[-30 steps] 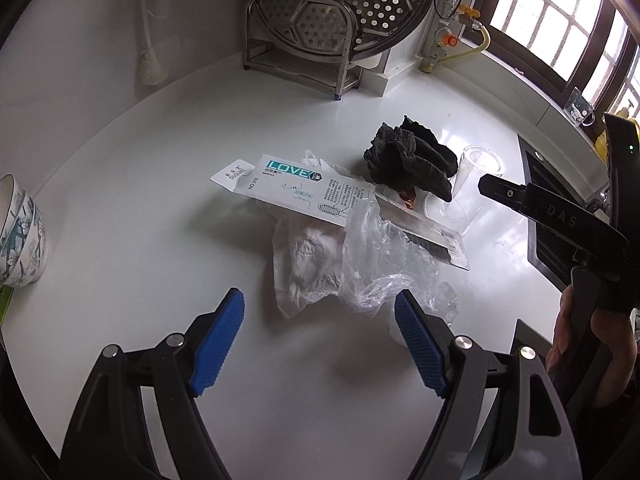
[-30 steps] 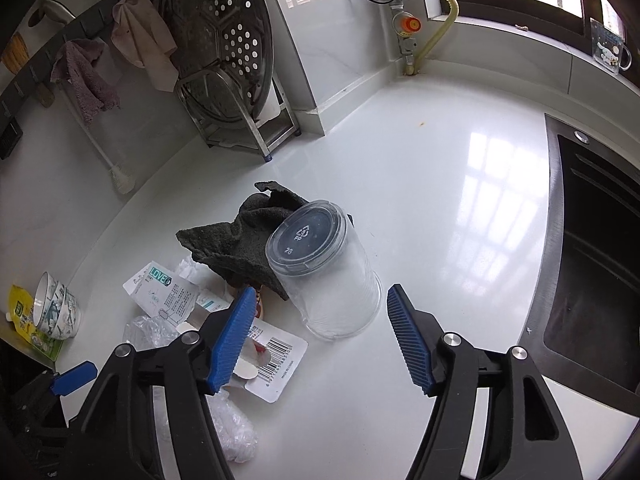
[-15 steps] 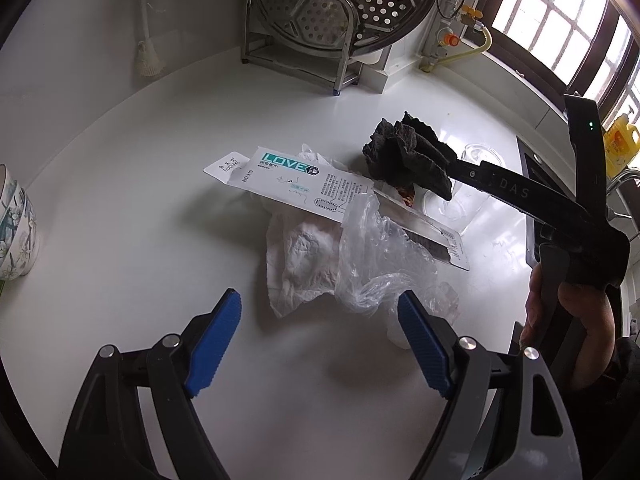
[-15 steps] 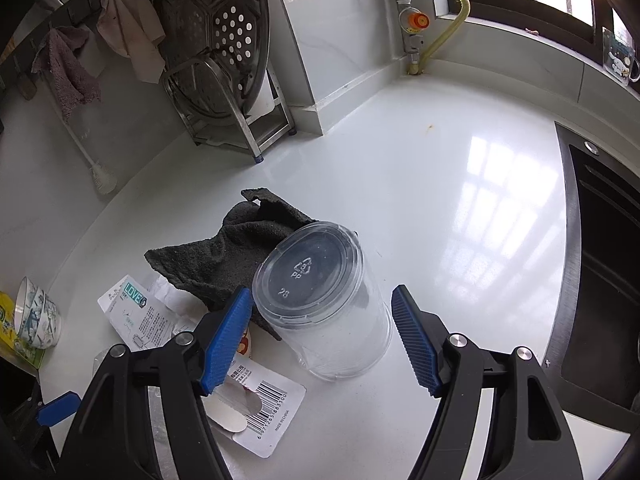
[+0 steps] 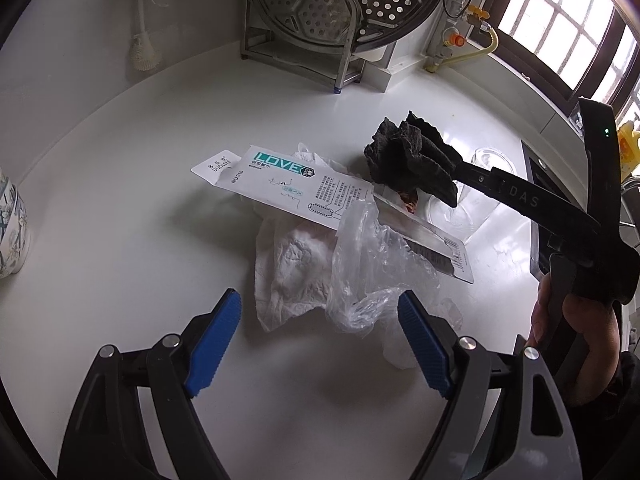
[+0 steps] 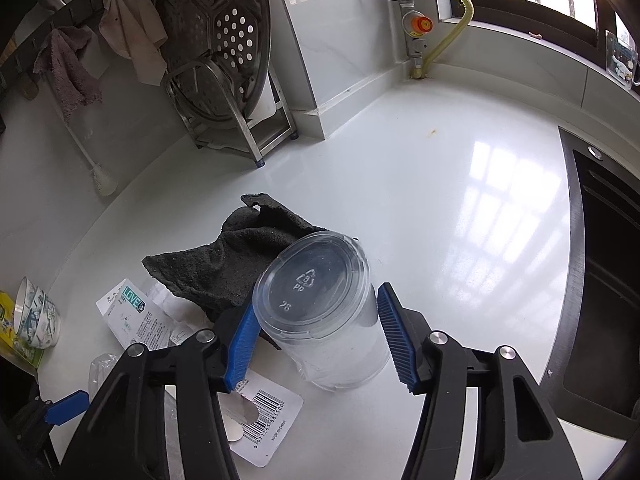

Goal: Collect trash
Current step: 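Close the right tool on the clear cup while the left tool grips the plastic bag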

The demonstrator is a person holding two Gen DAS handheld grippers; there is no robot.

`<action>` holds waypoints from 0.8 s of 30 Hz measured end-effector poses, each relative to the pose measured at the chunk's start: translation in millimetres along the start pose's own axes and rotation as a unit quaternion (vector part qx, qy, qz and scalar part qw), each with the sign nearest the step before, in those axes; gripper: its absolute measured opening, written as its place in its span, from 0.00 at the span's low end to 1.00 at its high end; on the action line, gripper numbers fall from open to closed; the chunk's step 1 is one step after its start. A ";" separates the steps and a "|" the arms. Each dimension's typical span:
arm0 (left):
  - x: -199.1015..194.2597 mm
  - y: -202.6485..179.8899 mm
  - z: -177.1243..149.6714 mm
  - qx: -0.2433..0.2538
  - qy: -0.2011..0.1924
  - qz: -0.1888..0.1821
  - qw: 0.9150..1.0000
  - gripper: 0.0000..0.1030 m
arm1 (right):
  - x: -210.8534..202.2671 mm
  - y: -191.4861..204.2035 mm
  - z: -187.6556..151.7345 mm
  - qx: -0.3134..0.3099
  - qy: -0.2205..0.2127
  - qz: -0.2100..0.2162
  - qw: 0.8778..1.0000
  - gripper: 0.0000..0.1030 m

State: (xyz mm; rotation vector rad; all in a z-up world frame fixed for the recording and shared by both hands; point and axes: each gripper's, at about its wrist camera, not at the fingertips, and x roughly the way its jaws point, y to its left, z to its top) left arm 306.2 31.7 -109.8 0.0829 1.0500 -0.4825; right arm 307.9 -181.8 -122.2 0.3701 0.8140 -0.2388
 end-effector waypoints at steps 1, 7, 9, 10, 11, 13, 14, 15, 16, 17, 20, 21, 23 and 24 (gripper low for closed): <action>0.3 -0.3 1.1 -0.001 -0.002 0.000 1.000 0.77 | -1.2 -0.3 -0.2 0.000 -0.002 0.000 1.000 0.53; 4.0 -3.7 6.6 0.000 -0.010 0.006 1.000 0.73 | -9.4 -3.8 -0.6 0.005 -0.009 0.000 1.000 0.53; 6.4 -5.4 8.1 0.004 -0.011 0.013 1.000 0.68 | -12.1 -5.6 -1.0 0.007 -0.010 -0.001 1.000 0.53; 8.0 -6.6 8.7 0.007 -0.011 0.018 1.000 0.65 | -13.5 -6.9 -1.6 0.009 -0.010 -0.001 1.000 0.53; 10.1 -7.7 9.2 0.010 -0.009 0.023 1.000 0.62 | -14.8 -8.1 -2.4 0.011 -0.011 -0.001 1.000 0.53; 14.9 -9.9 10.1 0.015 -0.002 0.029 0.999 0.47 | -16.8 -10.0 -5.0 0.013 -0.010 -0.002 1.000 0.53; 17.0 -10.7 9.5 0.018 0.002 0.032 0.999 0.43 | -17.5 -10.7 -6.4 0.014 -0.009 -0.003 1.000 0.53; 19.0 -11.8 9.1 0.021 0.006 0.034 0.999 0.33 | -18.4 -11.5 -7.7 0.016 -0.008 -0.003 1.000 0.53; 20.8 -12.5 8.6 0.022 0.011 0.034 0.999 0.22 | -19.3 -12.2 -9.1 0.017 -0.007 -0.003 1.000 0.53; 22.1 -12.6 7.9 0.022 0.016 0.032 0.999 0.17 | -20.2 -12.8 -10.5 0.018 -0.007 -0.003 1.000 0.53; 20.8 -11.7 6.0 0.019 0.019 0.024 0.999 0.08 | -23.9 -14.5 -14.6 0.021 -0.005 -0.003 1.000 0.52; 19.0 -11.3 6.0 0.019 0.018 0.021 0.999 0.07 | -25.6 -14.9 -15.8 0.022 -0.005 -0.002 1.000 0.52; 13.8 -11.6 6.0 0.020 0.014 0.018 1.000 0.07 | -28.7 -15.5 -17.7 0.023 -0.004 -0.001 1.000 0.52; 10.7 -12.4 6.1 0.022 0.012 0.016 1.000 0.06 | -30.4 -15.8 -18.5 0.024 -0.004 -0.001 1.000 0.52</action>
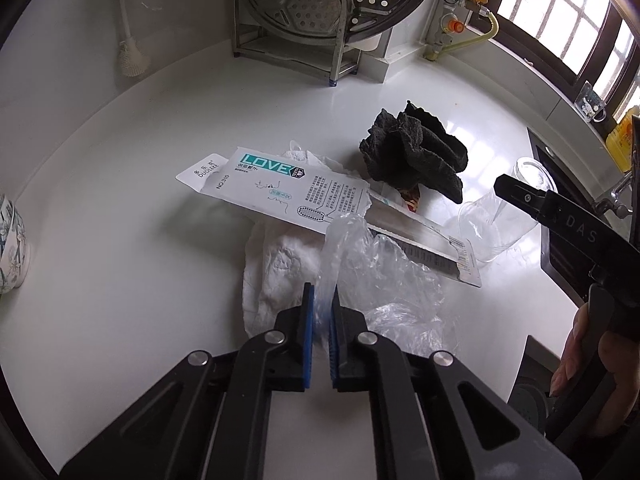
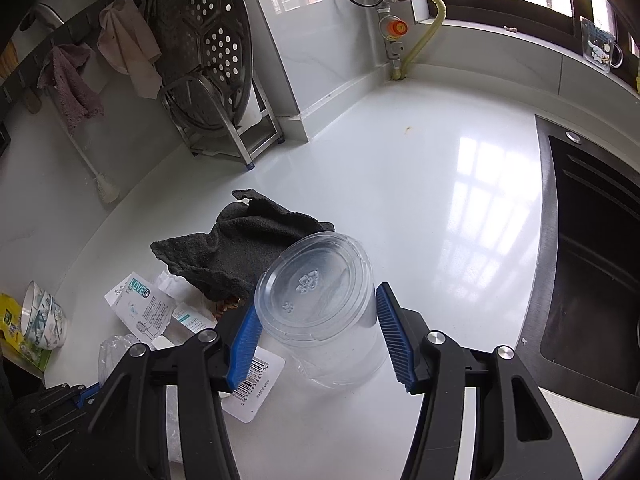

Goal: Collect trash
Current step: 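Close the right tool on the clear cup while the left tool grips the plastic bag, then lift the cup and bag with both tools and carry them over the basket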

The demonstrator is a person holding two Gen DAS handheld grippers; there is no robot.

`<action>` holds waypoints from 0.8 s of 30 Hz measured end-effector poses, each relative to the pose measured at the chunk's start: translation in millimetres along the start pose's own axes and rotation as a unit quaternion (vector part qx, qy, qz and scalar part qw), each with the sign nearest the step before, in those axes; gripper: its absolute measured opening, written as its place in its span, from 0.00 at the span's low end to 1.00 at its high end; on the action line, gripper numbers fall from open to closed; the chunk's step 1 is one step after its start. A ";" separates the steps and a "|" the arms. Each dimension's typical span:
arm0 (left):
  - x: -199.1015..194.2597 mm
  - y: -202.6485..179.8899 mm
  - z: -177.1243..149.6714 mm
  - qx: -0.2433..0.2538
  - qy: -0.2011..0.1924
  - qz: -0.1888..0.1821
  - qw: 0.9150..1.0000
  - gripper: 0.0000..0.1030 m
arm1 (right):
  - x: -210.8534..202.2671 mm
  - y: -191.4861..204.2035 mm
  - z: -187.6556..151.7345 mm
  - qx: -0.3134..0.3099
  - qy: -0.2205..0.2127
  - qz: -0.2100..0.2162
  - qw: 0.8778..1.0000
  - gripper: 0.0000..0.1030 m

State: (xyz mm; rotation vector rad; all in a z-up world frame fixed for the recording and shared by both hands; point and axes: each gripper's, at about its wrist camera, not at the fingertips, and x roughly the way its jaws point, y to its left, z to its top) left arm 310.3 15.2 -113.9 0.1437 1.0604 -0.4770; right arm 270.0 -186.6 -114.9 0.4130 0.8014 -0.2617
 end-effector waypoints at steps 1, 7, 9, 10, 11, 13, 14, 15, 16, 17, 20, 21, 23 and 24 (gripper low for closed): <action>-3.2 -0.6 0.3 0.001 -0.002 -0.003 1.000 0.06 | -2.2 -0.4 -0.9 0.001 0.000 0.001 1.000 0.52; -25.0 0.3 -0.8 0.000 -0.014 -0.018 1.000 0.05 | -16.4 -1.3 -7.6 0.002 -0.001 0.006 1.000 0.52; -33.0 1.1 -1.6 0.000 -0.020 -0.021 1.000 0.05 | -21.7 -1.0 -9.9 0.003 -0.001 0.010 1.000 0.52; -37.2 1.9 -2.0 0.000 -0.023 -0.022 1.000 0.05 | -25.2 -0.4 -11.0 0.001 -0.002 0.011 1.000 0.52; -41.3 2.5 -2.3 0.000 -0.025 -0.022 0.999 0.05 | -28.8 -0.2 -12.3 0.001 -0.004 0.012 1.000 0.52; -49.3 3.9 -3.2 -0.002 -0.030 -0.023 0.999 0.05 | -36.0 -0.2 -15.0 0.001 -0.005 0.016 1.000 0.52; -53.2 4.3 -4.4 -0.002 -0.032 -0.025 0.999 0.05 | -39.6 0.1 -16.5 0.000 -0.006 0.018 1.000 0.52; -56.9 4.3 -5.4 -0.002 -0.034 -0.024 0.999 0.05 | -42.9 0.4 -18.1 0.000 -0.007 0.019 1.000 0.52; -60.5 4.2 -6.7 -0.002 -0.035 -0.024 0.999 0.05 | -46.1 1.2 -19.9 0.000 -0.008 0.021 1.000 0.52; -64.0 4.7 -8.1 -0.002 -0.037 -0.025 0.999 0.05 | -49.6 1.7 -21.5 0.000 -0.009 0.023 1.000 0.52; -74.7 4.8 -12.9 -0.002 -0.042 -0.021 0.999 0.05 | -60.6 1.9 -26.9 0.000 -0.012 0.030 0.999 0.52; -78.7 4.5 -14.9 -0.003 -0.044 -0.019 0.999 0.05 | -64.4 1.8 -28.6 -0.001 -0.013 0.032 0.999 0.52; -87.2 3.7 -19.8 -0.005 -0.049 -0.016 0.999 0.05 | -72.3 1.1 -33.2 -0.003 -0.014 0.039 0.999 0.52; -91.5 2.8 -22.2 -0.008 -0.051 -0.015 0.999 0.05 | -76.3 0.6 -35.5 -0.004 -0.015 0.041 0.999 0.52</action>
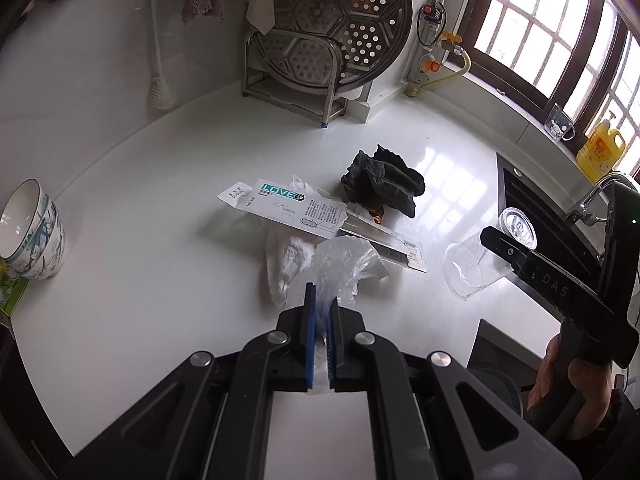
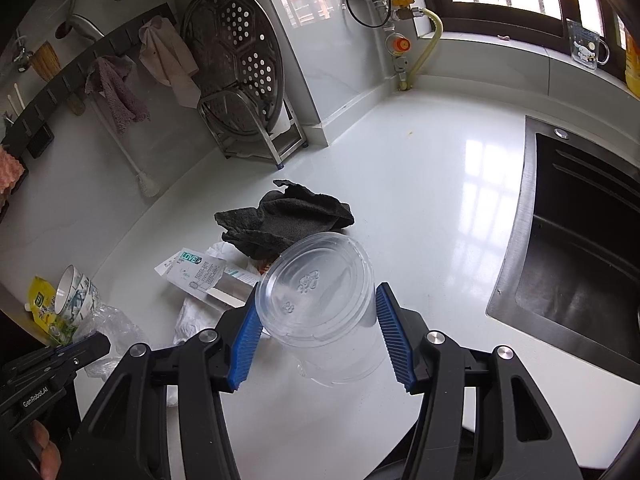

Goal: Collect trash
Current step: 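Lift the cup and bag with both tools and carry them over the basket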

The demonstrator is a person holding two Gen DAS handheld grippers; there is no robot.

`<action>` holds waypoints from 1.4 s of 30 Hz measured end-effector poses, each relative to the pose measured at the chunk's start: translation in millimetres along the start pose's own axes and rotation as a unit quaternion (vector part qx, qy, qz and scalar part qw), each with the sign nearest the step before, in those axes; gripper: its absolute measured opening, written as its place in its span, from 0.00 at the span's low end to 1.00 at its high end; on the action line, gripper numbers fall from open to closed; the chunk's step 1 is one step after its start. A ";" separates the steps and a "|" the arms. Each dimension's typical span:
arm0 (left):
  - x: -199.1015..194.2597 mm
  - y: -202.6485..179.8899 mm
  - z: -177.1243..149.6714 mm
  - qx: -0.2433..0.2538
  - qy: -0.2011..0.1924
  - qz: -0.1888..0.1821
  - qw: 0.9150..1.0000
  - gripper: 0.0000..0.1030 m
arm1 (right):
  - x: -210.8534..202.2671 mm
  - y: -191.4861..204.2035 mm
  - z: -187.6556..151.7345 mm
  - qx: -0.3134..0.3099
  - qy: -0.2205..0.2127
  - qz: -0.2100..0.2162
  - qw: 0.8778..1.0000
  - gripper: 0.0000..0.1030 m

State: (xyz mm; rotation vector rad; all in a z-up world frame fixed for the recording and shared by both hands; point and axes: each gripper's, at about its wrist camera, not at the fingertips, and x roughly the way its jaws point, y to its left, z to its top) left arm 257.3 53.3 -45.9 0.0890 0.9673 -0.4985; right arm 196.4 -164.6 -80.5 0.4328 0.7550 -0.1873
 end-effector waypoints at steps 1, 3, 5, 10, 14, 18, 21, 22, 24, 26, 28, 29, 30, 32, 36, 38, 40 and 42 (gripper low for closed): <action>-4.3 -1.2 -2.0 -0.002 -0.001 0.002 1.000 0.05 | -4.4 -0.3 -2.5 -0.001 -0.001 0.002 1.000 0.52; -13.7 -4.3 -6.4 -0.007 -0.004 0.005 1.000 0.05 | -13.9 -2.1 -6.5 -0.003 -0.001 0.008 1.000 0.52; -22.7 -9.5 -10.7 -0.009 -0.008 0.009 1.000 0.05 | -24.9 -4.0 -11.2 -0.005 -0.002 0.014 1.000 0.52; -47.0 -28.9 -23.9 -0.010 -0.020 0.018 1.000 0.05 | -55.0 -14.8 -23.3 -0.014 -0.001 0.027 1.000 0.52; -64.7 -48.3 -37.8 -0.013 -0.028 0.020 0.999 0.05 | -79.1 -26.8 -35.6 -0.021 0.004 0.037 0.999 0.52; -78.0 -72.3 -54.6 -0.016 -0.031 0.020 0.999 0.05 | -100.1 -39.8 -51.5 -0.032 0.013 0.043 0.998 0.52; -83.6 -90.7 -68.3 -0.018 -0.028 0.019 0.999 0.05 | -114.4 -52.9 -65.6 -0.037 0.021 0.050 0.998 0.52; -85.1 -96.4 -73.0 -0.020 -0.026 0.018 0.999 0.05 | -118.5 -57.5 -70.3 -0.039 0.024 0.052 0.998 0.52; -89.1 -108.7 -82.8 -0.022 -0.023 0.019 0.999 0.05 | -126.0 -67.2 -79.7 -0.043 0.027 0.055 0.997 0.52; -93.9 -121.7 -92.7 -0.019 -0.024 0.024 0.999 0.05 | -131.1 -77.4 -89.0 -0.043 0.034 0.059 0.997 0.52; -97.2 -133.3 -102.8 -0.020 -0.023 0.027 0.999 0.05 | -133.7 -86.7 -97.3 -0.044 0.044 0.062 0.996 0.52; -98.5 -138.3 -107.9 -0.022 -0.022 0.027 0.999 0.05 | -134.7 -90.8 -101.3 -0.045 0.050 0.064 0.996 0.52; -99.4 -143.6 -112.5 -0.025 -0.021 0.028 0.999 0.05 | -135.6 -94.1 -105.2 -0.049 0.056 0.065 0.995 0.52; -101.9 -152.0 -122.7 -0.029 -0.018 0.030 0.999 0.05 | -138.7 -99.4 -113.3 -0.058 0.066 0.071 0.994 0.52; -106.0 -163.4 -142.0 -0.040 -0.014 0.038 0.998 0.05 | -140.5 -107.1 -126.6 -0.076 0.086 0.082 0.990 0.52; -107.9 -166.9 -151.5 -0.047 -0.011 0.046 0.998 0.05 | -139.0 -111.0 -131.2 -0.082 0.097 0.087 0.988 0.52; -109.7 -167.6 -160.8 -0.054 -0.009 0.054 0.997 0.05 | -137.2 -112.9 -134.9 -0.089 0.106 0.094 0.986 0.52; -110.5 -167.9 -169.6 -0.063 -0.005 0.062 0.996 0.05 | -135.5 -113.1 -137.8 -0.099 0.111 0.098 0.984 0.52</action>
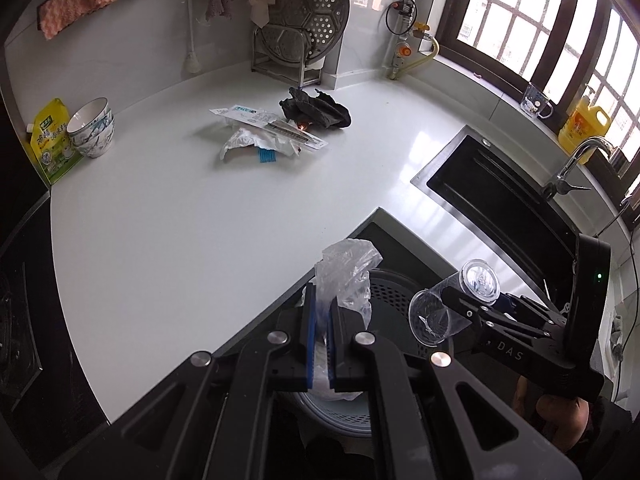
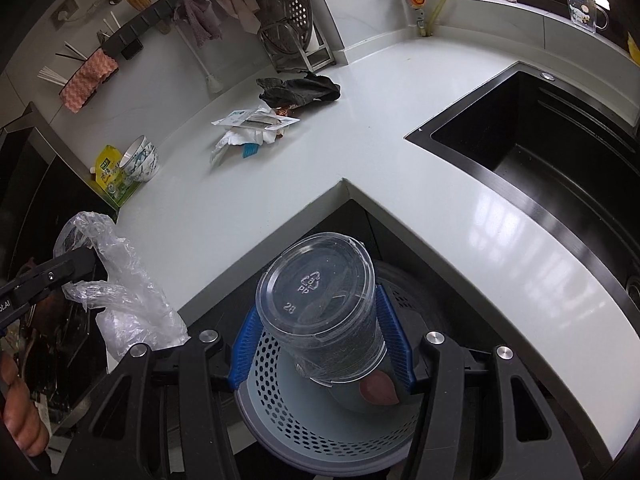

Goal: Collect trash
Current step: 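Lift the cup and bag with both tools and carry them over the basket, then open both tools to drop the cup and bag into the basket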

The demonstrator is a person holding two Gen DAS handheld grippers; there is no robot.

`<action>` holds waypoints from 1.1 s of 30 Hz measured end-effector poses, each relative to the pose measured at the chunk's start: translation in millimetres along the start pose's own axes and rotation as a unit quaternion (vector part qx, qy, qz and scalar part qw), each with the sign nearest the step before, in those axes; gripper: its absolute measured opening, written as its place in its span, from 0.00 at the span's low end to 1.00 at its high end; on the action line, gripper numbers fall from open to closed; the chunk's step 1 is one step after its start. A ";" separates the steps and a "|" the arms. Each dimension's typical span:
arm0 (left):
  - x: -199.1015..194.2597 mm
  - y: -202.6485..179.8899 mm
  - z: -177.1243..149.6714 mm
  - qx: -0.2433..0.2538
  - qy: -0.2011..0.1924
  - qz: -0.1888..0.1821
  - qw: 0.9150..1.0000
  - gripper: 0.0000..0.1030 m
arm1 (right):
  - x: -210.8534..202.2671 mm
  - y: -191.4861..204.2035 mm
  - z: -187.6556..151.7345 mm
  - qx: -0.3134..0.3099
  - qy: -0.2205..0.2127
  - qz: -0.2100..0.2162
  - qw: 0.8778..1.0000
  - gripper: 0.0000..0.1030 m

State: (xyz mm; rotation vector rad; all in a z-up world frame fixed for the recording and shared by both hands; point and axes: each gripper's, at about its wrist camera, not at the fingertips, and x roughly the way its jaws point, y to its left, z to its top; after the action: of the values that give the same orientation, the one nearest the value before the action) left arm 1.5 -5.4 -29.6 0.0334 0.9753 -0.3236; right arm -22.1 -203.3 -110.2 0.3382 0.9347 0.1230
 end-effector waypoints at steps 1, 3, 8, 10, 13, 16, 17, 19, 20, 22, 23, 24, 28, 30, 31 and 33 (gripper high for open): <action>-0.3 0.5 -4.0 -0.004 0.002 0.004 1.000 0.05 | 1.4 0.1 -1.3 -0.005 0.003 0.002 1.000 0.52; -0.5 1.7 -11.3 -0.007 0.003 0.013 1.000 0.05 | 6.0 0.4 -3.6 -0.014 0.011 0.005 1.000 0.52; 8.7 -0.1 -24.5 -0.009 0.013 0.022 1.000 0.05 | 15.0 0.1 -8.2 -0.023 0.026 0.011 0.999 0.52; 15.7 -2.4 -29.7 -0.008 0.018 0.021 1.000 0.05 | 18.1 -3.0 -11.6 -0.022 0.029 0.011 0.999 0.52; 27.8 -7.8 -34.7 -0.004 0.026 0.013 1.000 0.05 | 21.8 -8.9 -18.1 -0.019 0.035 0.003 0.999 0.52; 40.7 -15.9 -39.5 0.004 0.032 0.006 0.999 0.05 | 25.1 -16.5 -25.0 -0.017 0.039 -0.006 0.999 0.52; 45.7 -18.4 -41.1 0.006 0.035 0.003 0.999 0.05 | 25.9 -19.6 -27.6 -0.015 0.040 -0.009 0.999 0.52; 56.2 -23.4 -44.7 0.012 0.043 -0.001 0.999 0.05 | 28.6 -25.6 -32.3 -0.009 0.040 -0.014 0.999 0.52; 62.0 -26.4 -46.7 0.014 0.047 -0.004 0.999 0.05 | 30.9 -28.2 -34.3 -0.007 0.041 -0.017 0.999 0.52; 74.7 -32.4 -50.8 0.020 0.060 -0.007 0.998 0.05 | 34.4 -34.1 -38.7 0.001 0.040 -0.019 0.999 0.52; 81.0 -35.3 -53.1 0.024 0.065 -0.009 0.998 0.05 | 36.6 -37.3 -40.5 0.007 0.039 -0.018 0.999 0.52; 87.1 -38.2 -54.9 0.028 0.071 -0.010 0.997 0.05 | 39.6 -40.4 -42.3 0.014 0.042 -0.017 0.999 0.52; 107.7 -46.2 -61.6 0.041 0.085 -0.011 0.995 0.05 | 51.0 -48.8 -50.1 0.035 0.052 -0.014 0.998 0.52; 117.3 -47.1 -61.6 0.045 0.090 -0.010 0.995 0.05 | 56.1 -50.4 -53.6 0.037 0.058 -0.012 0.998 0.52; 121.9 -47.4 -62.0 0.046 0.094 -0.009 0.994 0.05 | 58.6 -51.2 -54.9 0.037 0.061 -0.013 0.997 0.52; 129.8 -48.7 -63.3 0.050 0.101 -0.005 0.994 0.05 | 63.3 -52.9 -58.0 0.036 0.065 -0.015 0.997 0.52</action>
State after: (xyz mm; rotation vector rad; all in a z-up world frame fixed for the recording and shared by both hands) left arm 3.6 -73.8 -165.7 0.1543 1.1586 -0.3843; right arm -33.6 -223.8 -208.2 0.3862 1.0735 0.0845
